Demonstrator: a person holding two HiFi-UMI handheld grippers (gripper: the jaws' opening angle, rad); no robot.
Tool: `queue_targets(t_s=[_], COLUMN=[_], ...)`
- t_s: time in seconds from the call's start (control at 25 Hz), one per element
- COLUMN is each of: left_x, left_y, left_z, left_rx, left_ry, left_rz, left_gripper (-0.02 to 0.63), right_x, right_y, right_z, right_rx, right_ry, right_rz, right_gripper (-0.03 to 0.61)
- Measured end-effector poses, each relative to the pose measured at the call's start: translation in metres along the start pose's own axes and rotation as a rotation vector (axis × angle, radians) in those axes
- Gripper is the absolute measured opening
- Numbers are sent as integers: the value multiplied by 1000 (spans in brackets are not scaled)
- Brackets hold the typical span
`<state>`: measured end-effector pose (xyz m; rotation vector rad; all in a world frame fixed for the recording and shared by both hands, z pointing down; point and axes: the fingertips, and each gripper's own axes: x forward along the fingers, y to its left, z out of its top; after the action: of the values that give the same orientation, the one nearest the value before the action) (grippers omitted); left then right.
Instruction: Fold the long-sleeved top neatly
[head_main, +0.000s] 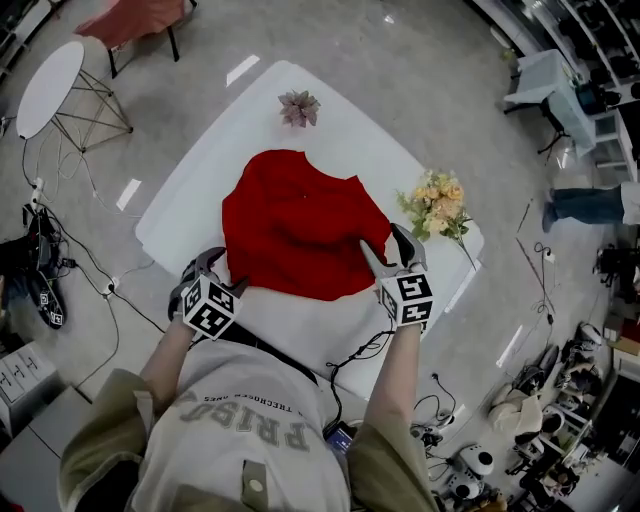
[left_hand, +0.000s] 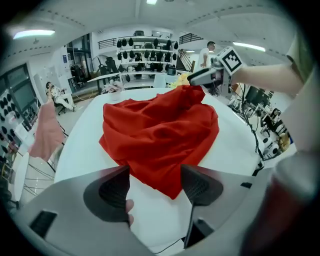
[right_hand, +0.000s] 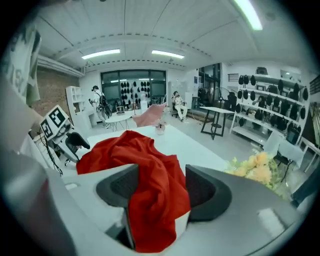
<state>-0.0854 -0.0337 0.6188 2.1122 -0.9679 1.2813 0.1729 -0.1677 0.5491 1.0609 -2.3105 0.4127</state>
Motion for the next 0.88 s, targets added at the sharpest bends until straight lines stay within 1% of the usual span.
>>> queue_targets(t_s=[0.08, 0.16, 0.28, 0.36, 0.4, 0.44, 0.56, 0.6, 0.72, 0.8, 0.88], left_x=[2, 4, 13, 17, 17, 14, -3, -11, -38, -56, -72], left_y=[-9, -16, -19, -18, -16, -15, -20, -23, -37, -44, -49], left_z=[-7, -11, -15, -16, -16, -14, -3, 0, 10, 16, 21], left_rx=[27, 48, 112, 141, 145, 144, 109, 87, 10, -47, -88], left_ry=[15, 15, 24, 31, 27, 14, -56, -84, -158, -208, -246], left_rz=[-6, 2, 53, 87, 100, 109, 100, 91, 51, 25, 19], left_gripper=[313, 314, 313, 309, 292, 237, 104, 75, 59, 55, 53], right_x=[-22, -42, -60, -65, -66, -67, -69, -68, -65, -59, -52], right_y=[9, 23, 47, 64, 73, 81, 101, 106, 119, 128, 133], right_z=[-1, -9, -37, -55, -62, -68, -84, -90, -107, -114, -119], right_rx=[-17, -36, -78, -114, -133, -151, -210, -235, -307, -347, -383], right_ry=[-16, -5, 64, 118, 142, 163, 224, 247, 298, 310, 305], right_rz=[14, 40, 84, 115, 130, 145, 184, 194, 225, 240, 235], right_gripper=[281, 281, 282, 282, 282, 282, 282, 282, 282, 282, 282])
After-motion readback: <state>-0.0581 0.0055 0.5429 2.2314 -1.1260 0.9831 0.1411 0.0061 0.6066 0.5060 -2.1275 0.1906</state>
